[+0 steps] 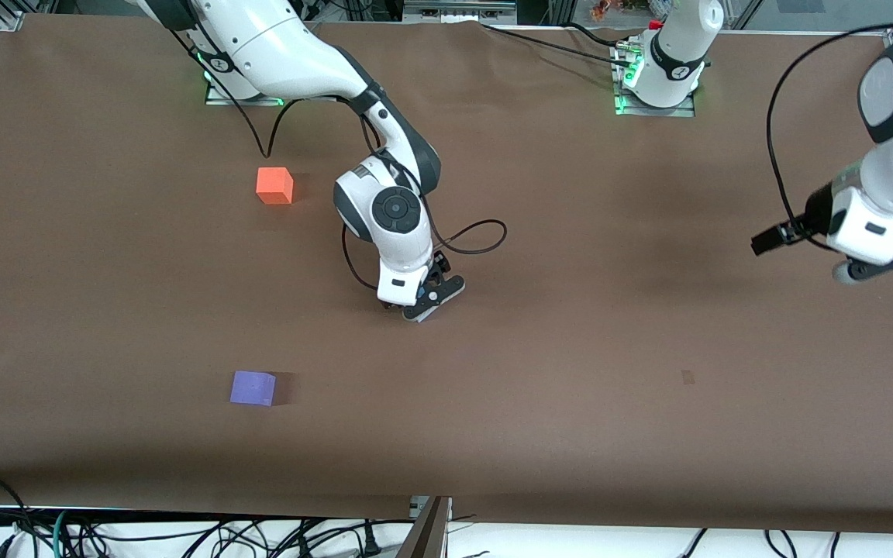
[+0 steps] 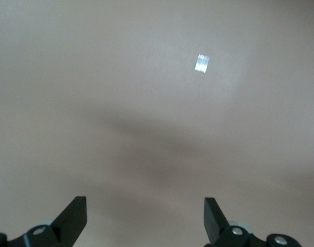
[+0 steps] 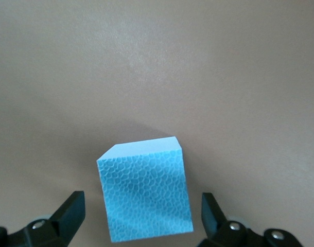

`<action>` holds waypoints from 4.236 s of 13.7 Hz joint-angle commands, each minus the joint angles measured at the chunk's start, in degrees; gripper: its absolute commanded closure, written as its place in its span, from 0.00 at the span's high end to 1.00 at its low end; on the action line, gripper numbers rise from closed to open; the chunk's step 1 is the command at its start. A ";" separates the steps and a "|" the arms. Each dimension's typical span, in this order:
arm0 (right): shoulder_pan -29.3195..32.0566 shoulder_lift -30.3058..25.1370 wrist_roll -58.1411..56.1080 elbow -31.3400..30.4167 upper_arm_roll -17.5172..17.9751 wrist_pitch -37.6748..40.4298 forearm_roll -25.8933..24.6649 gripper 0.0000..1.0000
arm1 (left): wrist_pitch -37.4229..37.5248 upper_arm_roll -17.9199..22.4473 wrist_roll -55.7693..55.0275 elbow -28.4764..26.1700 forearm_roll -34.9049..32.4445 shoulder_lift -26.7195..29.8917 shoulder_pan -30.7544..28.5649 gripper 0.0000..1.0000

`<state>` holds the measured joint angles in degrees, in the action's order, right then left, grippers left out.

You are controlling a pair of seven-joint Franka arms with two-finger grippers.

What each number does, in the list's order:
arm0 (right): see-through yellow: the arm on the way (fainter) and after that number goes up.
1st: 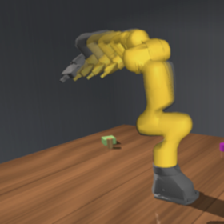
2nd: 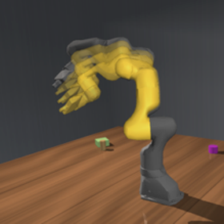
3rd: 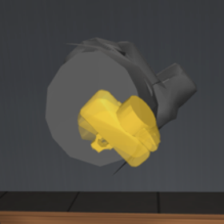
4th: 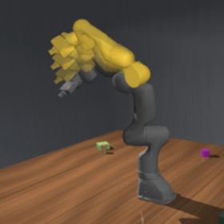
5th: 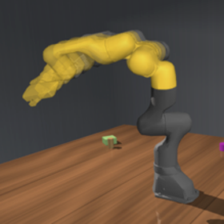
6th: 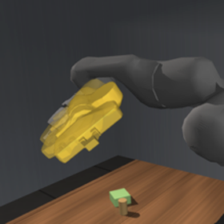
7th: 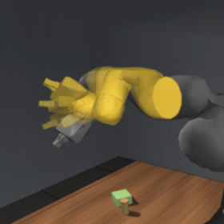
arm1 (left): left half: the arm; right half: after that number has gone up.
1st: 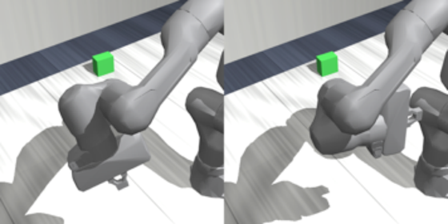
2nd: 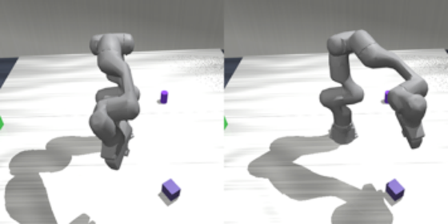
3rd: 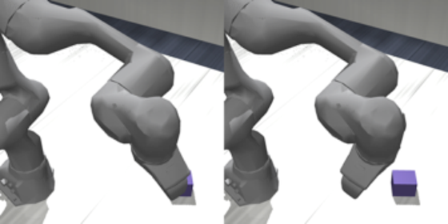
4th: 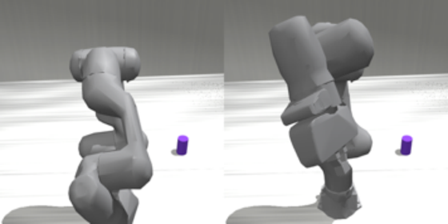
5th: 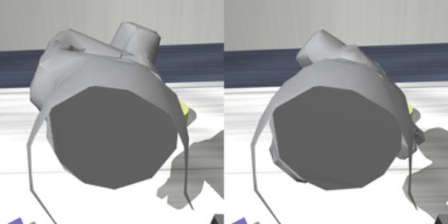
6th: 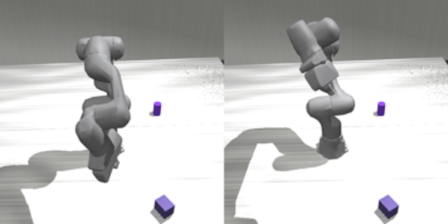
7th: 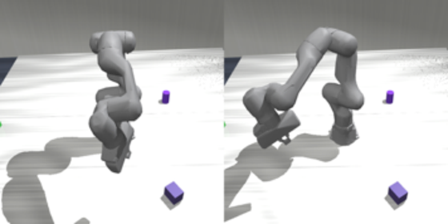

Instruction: Place blue block between orange and purple blocks

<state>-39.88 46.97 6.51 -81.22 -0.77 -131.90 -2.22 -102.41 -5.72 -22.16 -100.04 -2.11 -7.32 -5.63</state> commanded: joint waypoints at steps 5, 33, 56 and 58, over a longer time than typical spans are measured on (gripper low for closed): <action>-0.55 0.58 0.17 0.45 -0.46 -1.78 -0.94 0.27 | 3.27 -0.52 -0.07 6.70 1.66 -2.78 0.00 1.00; 17.29 -24.03 12.21 -39.98 -7.84 -14.52 3.28 0.29 | 15.13 -5.80 -0.86 11.01 1.50 6.71 -0.35 1.00; 19.30 -33.08 -5.10 1.41 -12.77 44.36 1.35 1.00 | 15.04 -5.71 -0.69 11.10 1.15 5.57 -0.35 1.00; 27.00 -37.11 -5.10 0.89 -6.29 44.02 -1.02 1.00 | 15.04 -5.71 -0.77 11.10 0.97 5.39 -0.26 1.00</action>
<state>-19.89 13.76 1.54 -79.80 -12.88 -88.63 -1.68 -86.98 -11.39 -23.08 -88.83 -1.32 -1.95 -5.86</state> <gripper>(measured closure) 0.000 0.000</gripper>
